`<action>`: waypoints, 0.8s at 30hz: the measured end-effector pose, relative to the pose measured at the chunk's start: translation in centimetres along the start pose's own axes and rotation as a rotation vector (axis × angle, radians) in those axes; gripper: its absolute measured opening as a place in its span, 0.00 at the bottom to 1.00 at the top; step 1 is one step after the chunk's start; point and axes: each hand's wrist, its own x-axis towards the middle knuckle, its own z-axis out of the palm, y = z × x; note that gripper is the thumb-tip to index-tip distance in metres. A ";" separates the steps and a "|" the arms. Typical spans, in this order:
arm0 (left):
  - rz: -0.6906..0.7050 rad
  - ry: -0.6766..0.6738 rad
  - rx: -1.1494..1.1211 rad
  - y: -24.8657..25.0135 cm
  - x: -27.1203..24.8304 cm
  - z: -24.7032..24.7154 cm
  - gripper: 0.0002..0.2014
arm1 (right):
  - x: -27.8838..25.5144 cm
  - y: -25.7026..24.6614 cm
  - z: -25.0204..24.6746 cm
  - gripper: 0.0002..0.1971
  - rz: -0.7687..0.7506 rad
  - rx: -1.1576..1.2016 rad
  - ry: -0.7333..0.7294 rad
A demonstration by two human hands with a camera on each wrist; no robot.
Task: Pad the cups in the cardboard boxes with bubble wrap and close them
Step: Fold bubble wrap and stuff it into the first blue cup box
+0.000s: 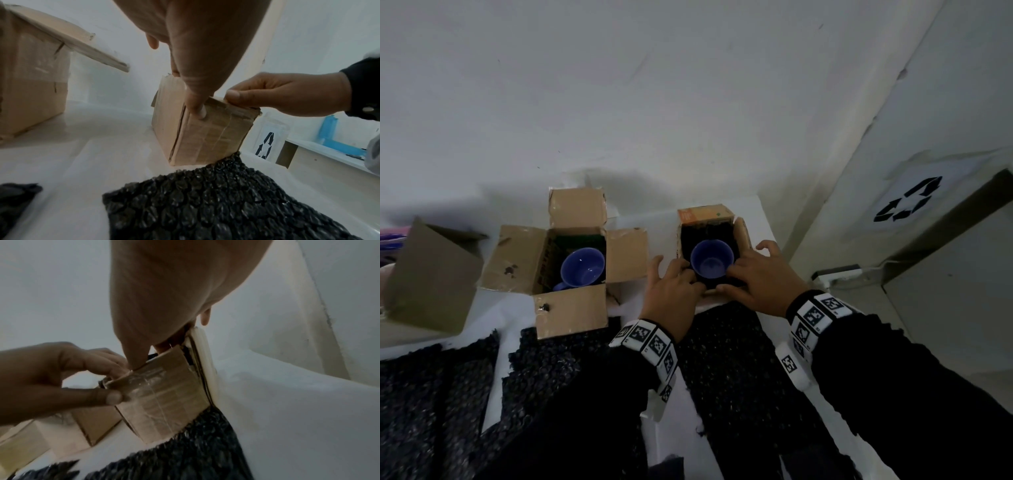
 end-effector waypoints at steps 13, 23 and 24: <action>-0.063 0.059 0.033 -4.1 5.7 0.4 0.35 | 6.7 1.6 -0.5 0.27 0.165 0.039 -0.152; -0.040 -0.013 0.102 -3.8 6.6 0.8 0.27 | 8.0 0.9 -0.4 0.26 0.182 -0.030 -0.277; -0.043 -0.024 0.108 -3.7 6.7 0.8 0.25 | 7.6 1.0 -0.4 0.24 0.169 -0.022 -0.226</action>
